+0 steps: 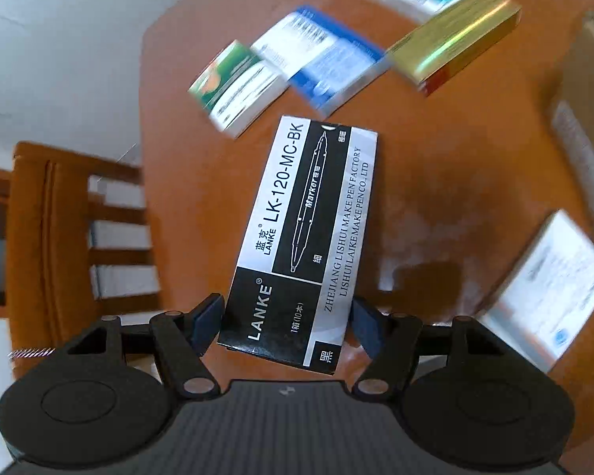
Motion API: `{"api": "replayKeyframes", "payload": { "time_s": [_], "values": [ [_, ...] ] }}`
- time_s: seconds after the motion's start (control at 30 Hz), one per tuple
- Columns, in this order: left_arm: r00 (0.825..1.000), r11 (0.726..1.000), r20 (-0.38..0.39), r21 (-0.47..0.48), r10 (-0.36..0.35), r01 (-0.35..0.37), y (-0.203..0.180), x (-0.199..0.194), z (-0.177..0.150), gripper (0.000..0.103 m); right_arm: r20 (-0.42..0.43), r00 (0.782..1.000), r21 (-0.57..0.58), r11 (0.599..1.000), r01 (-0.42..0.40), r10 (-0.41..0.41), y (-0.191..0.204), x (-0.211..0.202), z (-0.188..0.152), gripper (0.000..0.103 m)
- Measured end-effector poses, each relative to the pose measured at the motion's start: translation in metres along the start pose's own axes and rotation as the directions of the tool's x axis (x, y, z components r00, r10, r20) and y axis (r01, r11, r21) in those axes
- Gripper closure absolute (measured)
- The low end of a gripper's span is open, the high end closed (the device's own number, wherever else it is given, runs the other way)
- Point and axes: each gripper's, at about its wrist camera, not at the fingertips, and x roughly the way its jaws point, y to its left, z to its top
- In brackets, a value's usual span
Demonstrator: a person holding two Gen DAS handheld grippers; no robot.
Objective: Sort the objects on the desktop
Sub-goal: 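Close the right gripper on the black LANKE marker box and lift it, then carry the LANKE box with the right gripper away from the table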
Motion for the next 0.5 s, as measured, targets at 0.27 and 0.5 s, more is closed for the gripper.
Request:
{"api": "replayKeyframes", "payload": {
  "time_s": [0.27, 0.5],
  "values": [
    [1.000, 1.000, -0.010, 0.015, -0.003, 0.003, -0.005, 0.005, 0.003, 0.000, -0.070, 0.983, 0.166, 0.974, -0.156, 0.170, -0.033, -0.002, -0.002, 0.031],
    [0.999, 0.997, -0.016, 0.074, -0.035, 0.036, -0.020, 0.014, 0.013, 0.000, -0.069, 0.975, 0.261, 0.948, -0.185, 0.209, -0.065, -0.008, -0.008, 0.034]
  ]
}}
